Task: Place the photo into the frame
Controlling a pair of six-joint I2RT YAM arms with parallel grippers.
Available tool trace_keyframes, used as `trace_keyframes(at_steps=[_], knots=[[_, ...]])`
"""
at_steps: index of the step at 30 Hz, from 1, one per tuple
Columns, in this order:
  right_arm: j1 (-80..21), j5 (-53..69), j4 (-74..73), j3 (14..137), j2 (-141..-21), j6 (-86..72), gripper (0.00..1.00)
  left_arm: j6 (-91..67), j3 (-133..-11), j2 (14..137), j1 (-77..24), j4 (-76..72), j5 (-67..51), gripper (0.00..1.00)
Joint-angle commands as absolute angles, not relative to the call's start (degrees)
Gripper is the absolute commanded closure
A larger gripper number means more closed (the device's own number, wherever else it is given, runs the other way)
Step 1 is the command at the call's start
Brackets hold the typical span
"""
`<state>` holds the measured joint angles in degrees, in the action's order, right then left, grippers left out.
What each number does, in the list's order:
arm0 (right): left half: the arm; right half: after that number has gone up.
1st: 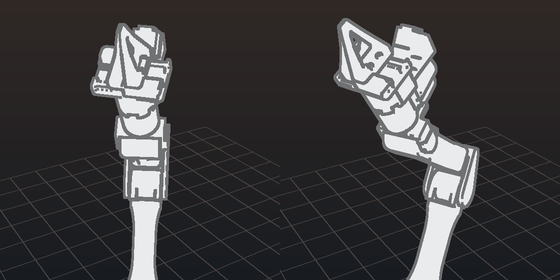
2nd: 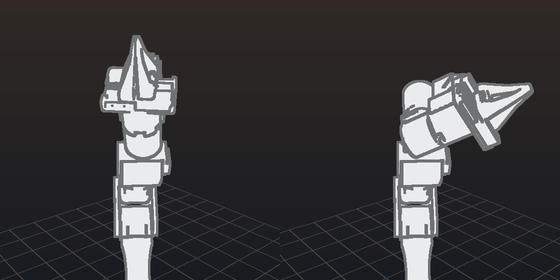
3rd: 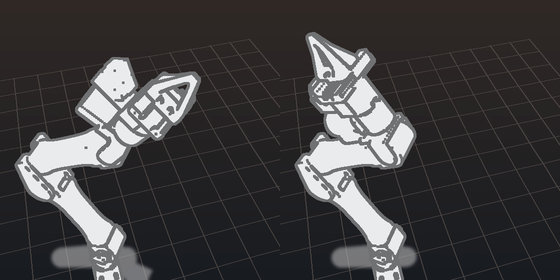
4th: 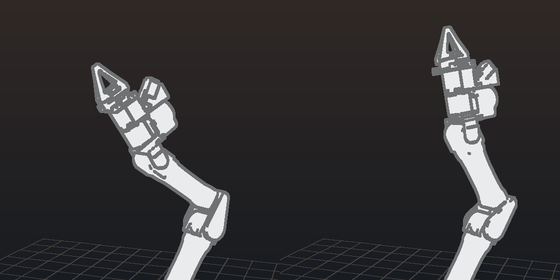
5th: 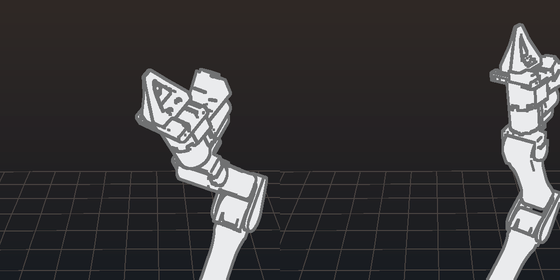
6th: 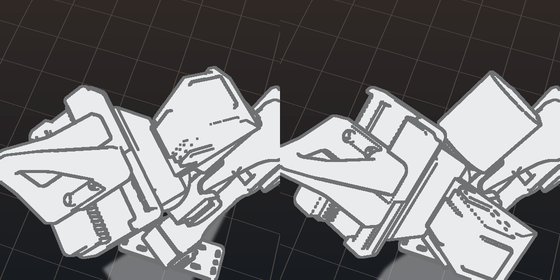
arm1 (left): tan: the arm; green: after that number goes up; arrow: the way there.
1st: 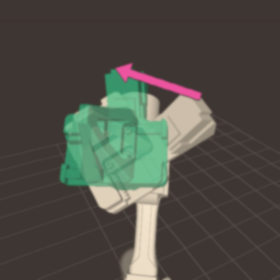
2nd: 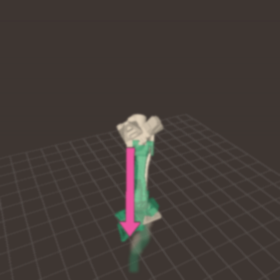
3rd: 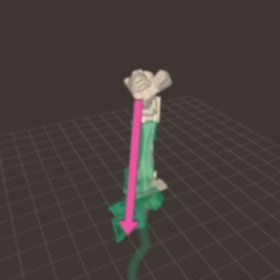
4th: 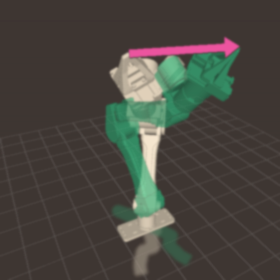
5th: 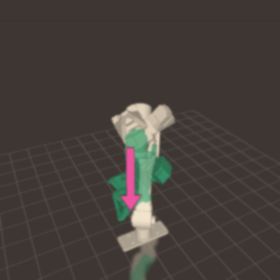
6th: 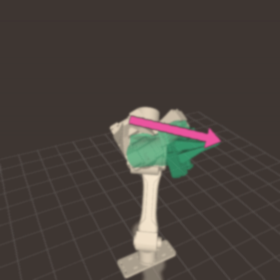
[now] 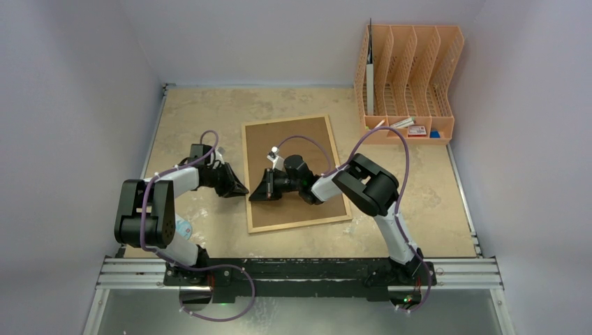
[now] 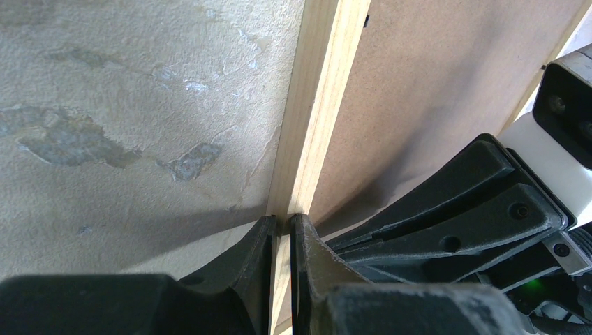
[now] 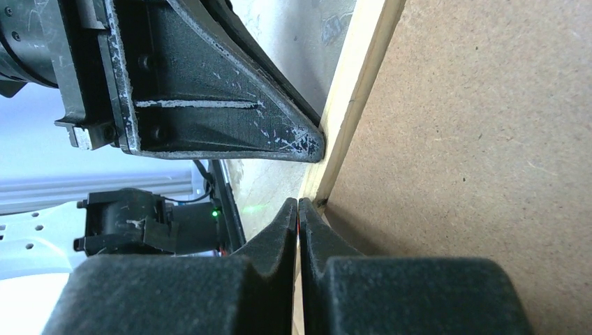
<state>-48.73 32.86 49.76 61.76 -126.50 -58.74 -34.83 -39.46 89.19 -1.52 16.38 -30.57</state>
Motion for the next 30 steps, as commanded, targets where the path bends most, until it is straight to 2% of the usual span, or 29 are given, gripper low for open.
trace_keyframes(at_steps=[1, 30], knots=[[-48.8, 33.1, 45.1, 61.1, -127.7, -57.2, 0.95, -32.7, -37.9, 91.3, -1.8, 21.0, -25.6, 0.89], [-47.4, 26.4, 37.1, 61.1, -128.5, -57.7, 0.97, -32.7, -38.0, 91.2, -1.8, 21.5, -24.9, 0.91]])
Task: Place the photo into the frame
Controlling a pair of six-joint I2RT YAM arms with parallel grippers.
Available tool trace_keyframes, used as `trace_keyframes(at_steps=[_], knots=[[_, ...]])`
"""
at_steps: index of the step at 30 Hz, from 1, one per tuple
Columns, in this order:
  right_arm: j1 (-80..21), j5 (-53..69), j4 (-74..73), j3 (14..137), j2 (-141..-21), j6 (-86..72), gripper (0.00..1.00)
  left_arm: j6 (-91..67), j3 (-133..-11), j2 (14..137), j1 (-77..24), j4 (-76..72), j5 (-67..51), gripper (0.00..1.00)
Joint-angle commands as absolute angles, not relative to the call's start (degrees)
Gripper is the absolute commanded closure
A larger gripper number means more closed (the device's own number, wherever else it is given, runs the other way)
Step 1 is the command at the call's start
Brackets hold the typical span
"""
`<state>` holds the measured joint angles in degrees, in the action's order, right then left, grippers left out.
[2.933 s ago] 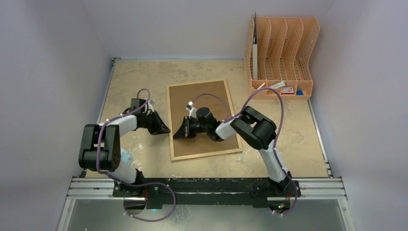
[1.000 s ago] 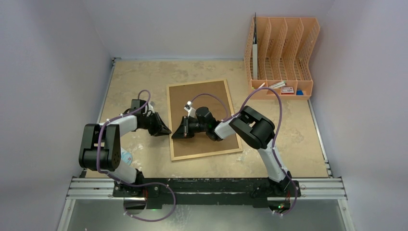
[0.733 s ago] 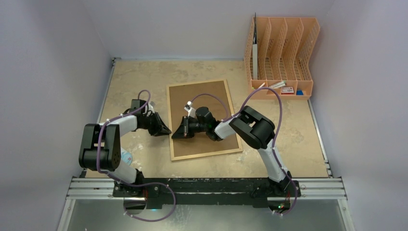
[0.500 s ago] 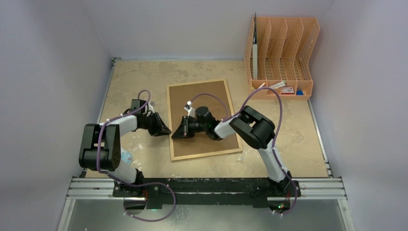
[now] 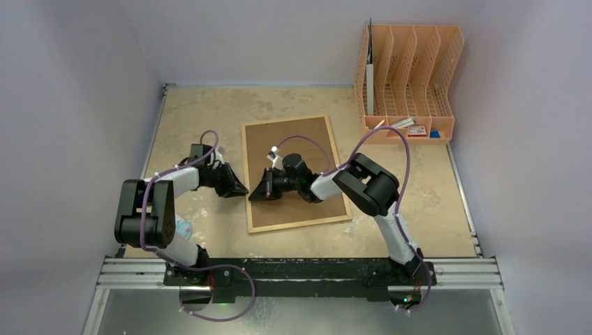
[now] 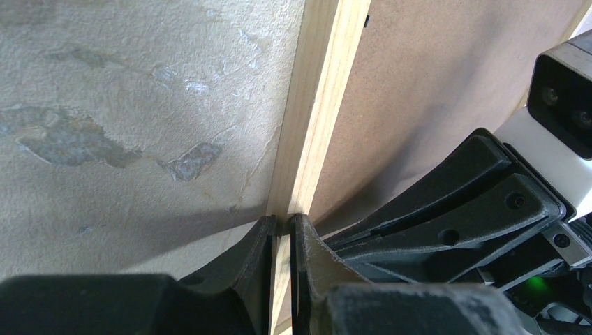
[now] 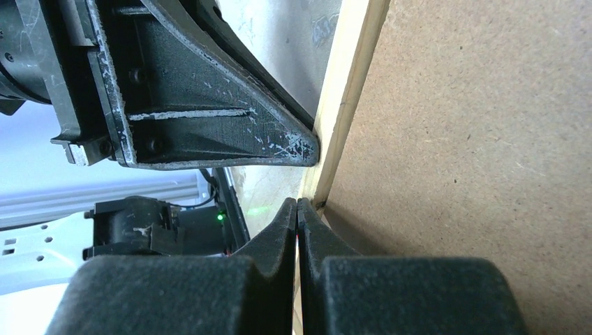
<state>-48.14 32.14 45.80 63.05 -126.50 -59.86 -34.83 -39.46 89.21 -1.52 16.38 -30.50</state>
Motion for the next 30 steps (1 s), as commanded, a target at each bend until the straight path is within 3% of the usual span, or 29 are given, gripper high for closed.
trace_keyframes(at_steps=[1, 30], knots=[[-47.4, 26.4, 37.1, 61.0, -128.5, -57.5, 0.97, -32.7, -38.0, 91.2, -1.8, 21.6, -24.8, 0.91], [-46.3, 31.2, 41.3, 61.6, -128.0, -55.2, 0.93, -33.2, -38.3, 91.5, -1.8, 21.8, -24.1, 0.93]])
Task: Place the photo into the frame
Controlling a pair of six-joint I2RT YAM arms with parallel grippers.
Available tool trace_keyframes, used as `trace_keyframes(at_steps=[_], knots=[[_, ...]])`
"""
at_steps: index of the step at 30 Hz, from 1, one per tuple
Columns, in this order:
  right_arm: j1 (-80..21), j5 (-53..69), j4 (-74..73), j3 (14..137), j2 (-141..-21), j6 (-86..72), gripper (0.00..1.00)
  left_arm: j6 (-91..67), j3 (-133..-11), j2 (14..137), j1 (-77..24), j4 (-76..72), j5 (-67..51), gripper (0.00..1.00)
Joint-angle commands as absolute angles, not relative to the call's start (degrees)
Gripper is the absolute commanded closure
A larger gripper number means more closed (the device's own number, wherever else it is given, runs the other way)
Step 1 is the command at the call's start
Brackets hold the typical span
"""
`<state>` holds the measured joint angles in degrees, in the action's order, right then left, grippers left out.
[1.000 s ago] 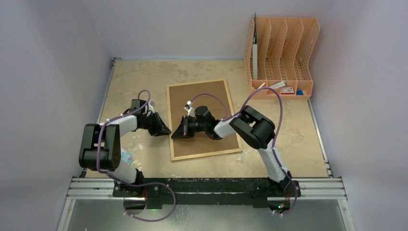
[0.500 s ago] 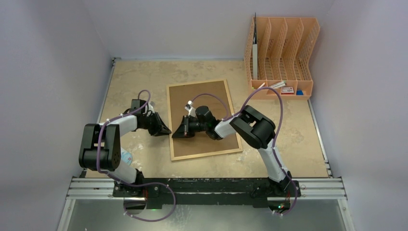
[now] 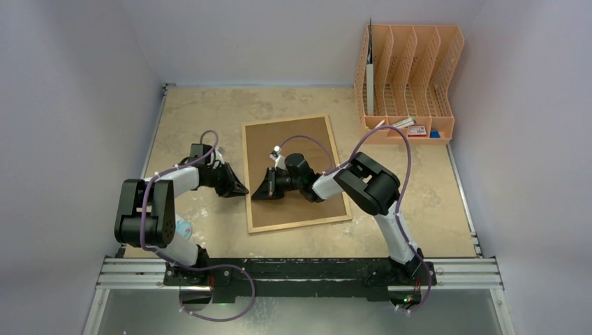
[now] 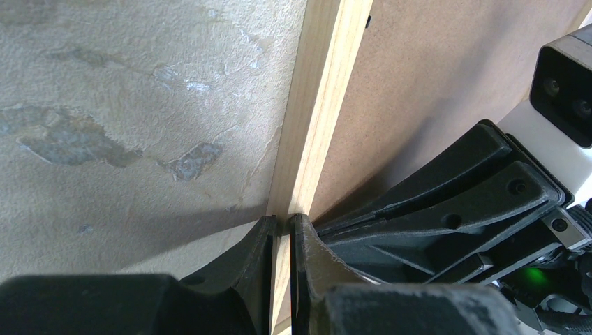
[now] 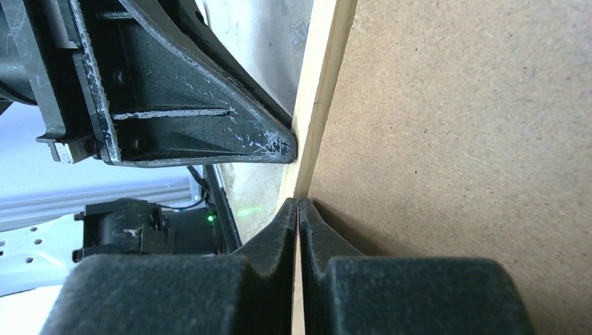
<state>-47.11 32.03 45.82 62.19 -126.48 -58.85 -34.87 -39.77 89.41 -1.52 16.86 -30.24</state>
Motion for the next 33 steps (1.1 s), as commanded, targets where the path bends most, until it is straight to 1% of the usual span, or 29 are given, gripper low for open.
trace_keyframes(at_steps=[1, 4, 8, 11, 14, 17, 20, 22, 25, 28, 33], knots=[[-46.3, 31.6, 41.9, 61.9, -127.2, -55.5, 0.92, -33.2, -38.4, 91.4, -1.8, 21.7, -24.5, 0.92], [-46.1, 31.2, 40.6, 63.8, -123.7, -56.8, 0.85, -33.2, -39.3, 90.1, -1.8, 21.3, -25.4, 0.87], [-45.0, 27.7, 37.3, 66.1, -119.1, -58.2, 0.74, -33.6, -40.4, 88.0, -1.7, 19.9, -26.5, 0.78], [-44.0, 24.0, 32.2, 69.2, -117.2, -57.0, 0.72, -34.2, -40.9, 87.7, -1.7, 17.7, -27.4, 0.72], [-43.2, 23.7, 28.9, 74.6, -119.1, -55.5, 0.74, -33.8, -42.0, 88.2, -1.7, 16.2, -27.3, 0.66], [-43.2, 24.9, 25.7, 81.6, -123.0, -54.0, 0.82, -33.6, -42.7, 88.9, -1.6, 13.9, -27.4, 0.63], [-43.0, 25.6, 23.2, 86.2, -125.9, -54.4, 0.88, -34.4, -43.0, 90.3, -1.5, 12.3, -27.2, 0.62], [-42.7, 27.1, 22.8, 88.3, -127.9, -54.4, 0.91, -34.7, -42.9, 91.2, -1.5, 11.7, -26.6, 0.64], [-42.6, 28.7, 20.5, 92.7, -131.0, -53.9, 0.93, -35.4, -42.7, 92.3, -1.4, 10.4, -26.9, 0.66], [-42.5, 28.7, 19.3, 94.3, -132.3, -52.9, 0.92, -35.6, -42.0, 93.4, -1.4, 8.9, -26.7, 0.67], [-41.7, 29.2, 19.6, 93.9, -133.6, -53.2, 0.91, -35.7, -42.6, 95.2, -1.4, 9.5, -24.6, 0.66]])
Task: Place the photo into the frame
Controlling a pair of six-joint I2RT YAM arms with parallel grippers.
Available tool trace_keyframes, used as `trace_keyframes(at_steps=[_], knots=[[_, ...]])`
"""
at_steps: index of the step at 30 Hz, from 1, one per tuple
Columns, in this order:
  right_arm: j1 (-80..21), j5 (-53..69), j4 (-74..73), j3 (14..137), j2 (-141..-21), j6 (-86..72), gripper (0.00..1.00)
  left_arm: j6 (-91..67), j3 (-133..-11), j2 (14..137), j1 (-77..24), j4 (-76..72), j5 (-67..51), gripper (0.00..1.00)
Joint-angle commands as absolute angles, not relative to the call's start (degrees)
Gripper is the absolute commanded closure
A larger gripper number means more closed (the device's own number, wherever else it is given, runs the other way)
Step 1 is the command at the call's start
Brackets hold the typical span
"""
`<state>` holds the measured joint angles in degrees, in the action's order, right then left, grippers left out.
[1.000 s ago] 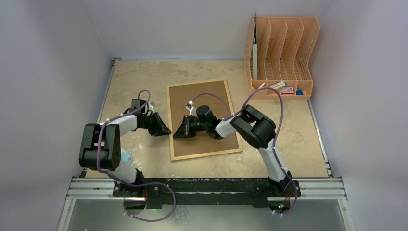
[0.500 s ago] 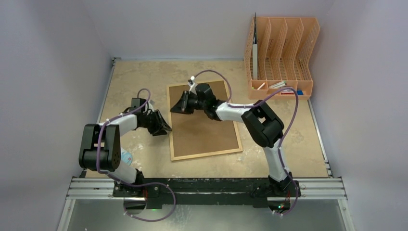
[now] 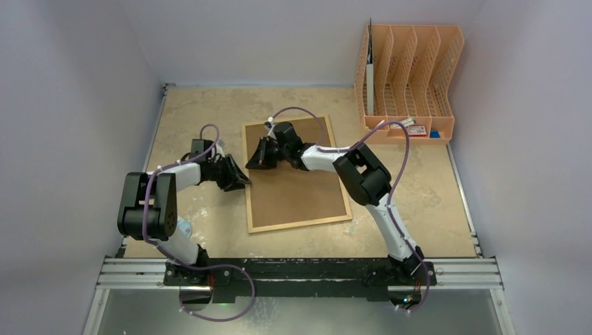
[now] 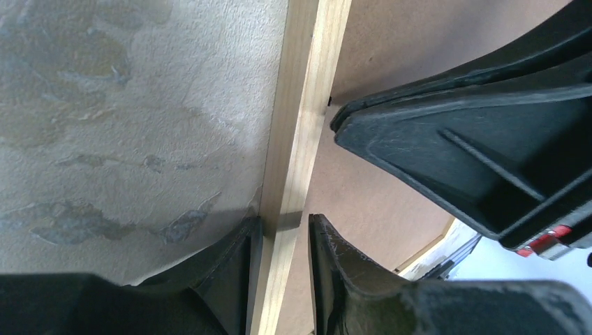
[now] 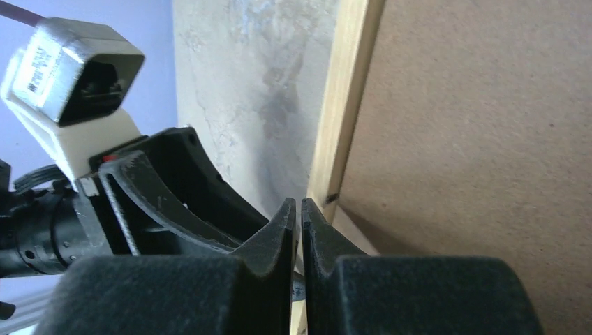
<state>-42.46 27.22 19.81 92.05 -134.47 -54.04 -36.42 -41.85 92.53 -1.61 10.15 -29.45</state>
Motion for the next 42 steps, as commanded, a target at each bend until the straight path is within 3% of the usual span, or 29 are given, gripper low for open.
trace_keyframes(at_steps=[1, 9, 42], knots=[[-41.6, 29.7, 20.0, 93.8, -133.9, -53.3, 0.91, -35.5, -42.9, 95.5, -1.4, 10.0, -23.9, 0.66], [-40.5, 30.8, 21.6, 94.4, -136.8, -53.9, 0.92, -35.1, -44.0, 97.4, -1.4, 12.6, -20.5, 0.78], [-39.3, 37.5, 44.9, 87.0, -136.9, -59.8, 0.99, -34.8, -44.5, 101.1, -1.5, 12.7, -20.9, 0.81]])
